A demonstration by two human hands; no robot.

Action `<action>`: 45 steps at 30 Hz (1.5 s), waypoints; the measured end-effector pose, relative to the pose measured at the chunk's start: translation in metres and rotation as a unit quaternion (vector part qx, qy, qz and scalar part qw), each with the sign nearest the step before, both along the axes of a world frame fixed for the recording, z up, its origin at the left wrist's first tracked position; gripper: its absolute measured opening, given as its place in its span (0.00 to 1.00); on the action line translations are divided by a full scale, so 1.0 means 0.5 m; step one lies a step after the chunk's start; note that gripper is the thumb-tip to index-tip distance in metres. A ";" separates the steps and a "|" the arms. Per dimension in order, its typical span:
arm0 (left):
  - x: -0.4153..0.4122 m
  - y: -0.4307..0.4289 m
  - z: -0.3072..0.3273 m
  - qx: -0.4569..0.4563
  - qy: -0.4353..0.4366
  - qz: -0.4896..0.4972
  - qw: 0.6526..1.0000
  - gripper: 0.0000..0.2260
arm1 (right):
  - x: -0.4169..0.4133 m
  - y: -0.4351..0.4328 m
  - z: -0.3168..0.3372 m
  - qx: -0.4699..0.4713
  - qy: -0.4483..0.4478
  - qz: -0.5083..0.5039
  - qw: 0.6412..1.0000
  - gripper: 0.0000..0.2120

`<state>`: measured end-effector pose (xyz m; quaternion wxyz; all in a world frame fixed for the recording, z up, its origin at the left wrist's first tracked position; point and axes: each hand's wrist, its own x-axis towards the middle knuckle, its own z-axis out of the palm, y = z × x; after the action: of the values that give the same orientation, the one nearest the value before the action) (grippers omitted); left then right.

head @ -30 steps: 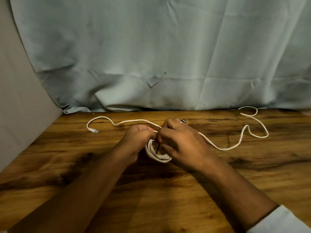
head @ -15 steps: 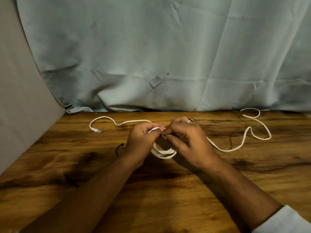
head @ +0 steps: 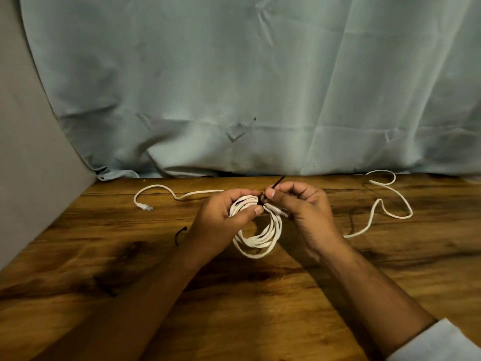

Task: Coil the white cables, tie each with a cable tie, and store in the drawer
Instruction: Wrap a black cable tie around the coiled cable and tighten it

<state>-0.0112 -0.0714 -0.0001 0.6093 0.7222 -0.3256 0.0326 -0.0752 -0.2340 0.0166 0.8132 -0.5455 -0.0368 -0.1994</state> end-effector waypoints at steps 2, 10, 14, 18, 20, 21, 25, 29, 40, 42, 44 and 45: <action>0.000 0.001 0.000 0.003 -0.021 0.024 1.000 0.11 | -0.001 -0.002 0.002 0.000 0.007 0.006 1.000 0.03; 0.005 0.014 -0.012 0.017 -0.084 0.104 0.991 0.11 | -0.004 -0.027 0.012 -0.041 0.044 0.041 0.997 0.11; 0.000 0.008 -0.022 0.021 -0.108 0.118 0.987 0.11 | -0.001 -0.032 0.011 -0.091 0.064 0.028 0.993 0.06; 0.006 0.007 -0.032 0.030 -0.146 0.141 0.979 0.11 | -0.005 -0.035 0.014 -0.148 0.085 0.025 0.985 0.03; 0.010 0.009 -0.034 0.036 -0.157 0.137 0.978 0.11 | -0.008 -0.038 0.017 -0.206 0.090 0.015 0.974 0.02; 0.011 0.010 -0.035 0.041 -0.166 0.134 0.976 0.11 | -0.008 -0.039 0.017 -0.229 0.093 0.013 0.969 0.02; 0.013 0.011 -0.038 0.073 -0.203 0.135 0.967 0.12 | -0.005 -0.043 0.018 -0.331 0.096 -0.008 0.939 0.03; 0.012 0.010 -0.037 0.100 -0.233 0.146 0.956 0.11 | -0.005 -0.043 0.024 -0.403 0.094 -0.032 0.910 0.05; -0.005 0.006 -0.023 0.192 -0.314 0.163 0.915 0.13 | -0.006 -0.045 0.034 -0.515 0.091 -0.083 0.848 0.05; -0.008 0.005 -0.022 0.191 -0.315 0.162 0.915 0.13 | -0.006 -0.046 0.035 -0.529 0.078 -0.093 0.840 0.05; -0.010 0.003 -0.021 0.186 -0.311 0.159 0.918 0.13 | -0.008 -0.046 0.035 -0.537 0.069 -0.100 0.835 0.05; -0.010 0.002 -0.022 0.183 -0.308 0.158 0.920 0.13 | -0.008 -0.045 0.035 -0.535 0.065 -0.102 0.836 0.05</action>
<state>-0.0162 -0.0702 -0.0109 0.3232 0.8175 -0.3789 0.2894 -0.0794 -0.2567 0.0340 0.3702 -0.9080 -0.0293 -0.1941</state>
